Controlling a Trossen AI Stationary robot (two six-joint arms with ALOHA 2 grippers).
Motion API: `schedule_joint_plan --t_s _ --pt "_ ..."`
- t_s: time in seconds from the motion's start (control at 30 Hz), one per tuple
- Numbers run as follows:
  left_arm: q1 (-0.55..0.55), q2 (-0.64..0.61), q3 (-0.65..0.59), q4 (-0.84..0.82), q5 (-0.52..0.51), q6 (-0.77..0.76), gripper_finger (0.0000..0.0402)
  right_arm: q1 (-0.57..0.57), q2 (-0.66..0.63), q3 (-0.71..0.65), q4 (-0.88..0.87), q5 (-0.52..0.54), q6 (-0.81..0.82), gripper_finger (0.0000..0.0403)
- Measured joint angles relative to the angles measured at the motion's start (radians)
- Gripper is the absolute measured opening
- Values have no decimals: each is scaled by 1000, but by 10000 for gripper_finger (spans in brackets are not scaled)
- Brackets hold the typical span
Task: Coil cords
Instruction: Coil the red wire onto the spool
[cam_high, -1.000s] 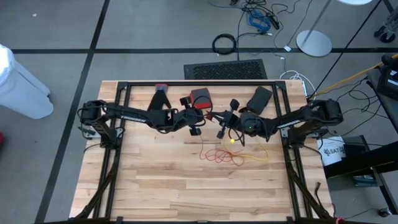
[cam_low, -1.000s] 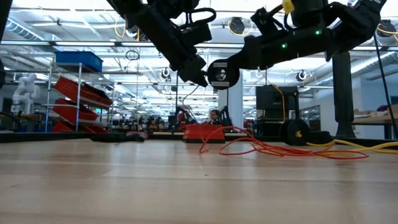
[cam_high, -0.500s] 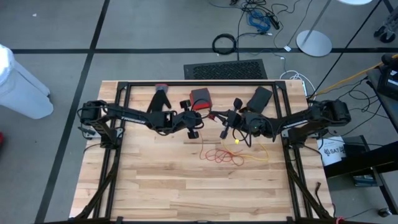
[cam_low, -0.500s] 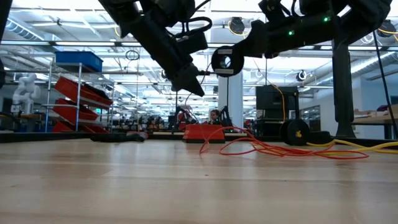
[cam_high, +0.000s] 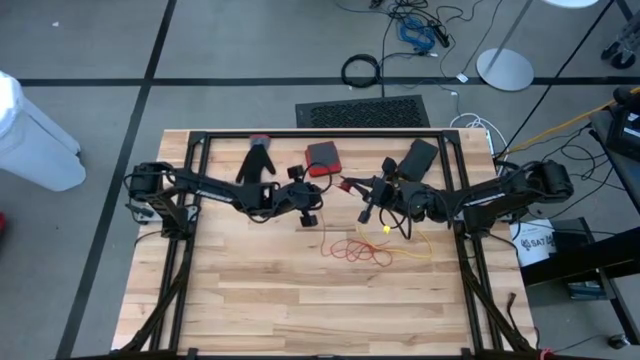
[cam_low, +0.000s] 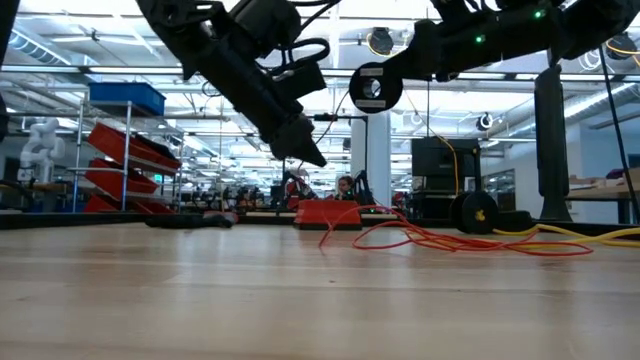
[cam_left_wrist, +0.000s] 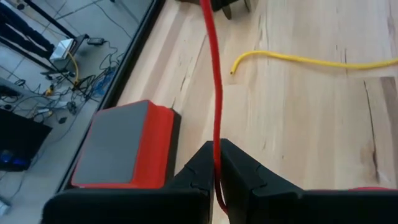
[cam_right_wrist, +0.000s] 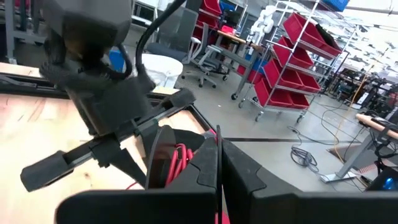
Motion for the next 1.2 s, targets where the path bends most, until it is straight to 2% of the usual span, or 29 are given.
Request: schedule_joint_plan --t_s 0.27,0.57,0.8,1.2 --pt "-20 0 -67 67 8 0 28 0 -6 0 -15 3 1 0" --pt "-44 0 -74 65 11 0 32 0 -6 0 -19 3 5 0" --pt "-44 0 -74 21 11 0 68 0 -6 0 -28 3 9 0" --pt "-47 -38 -74 -72 7 -19 70 0 -6 0 -30 2 17 0"
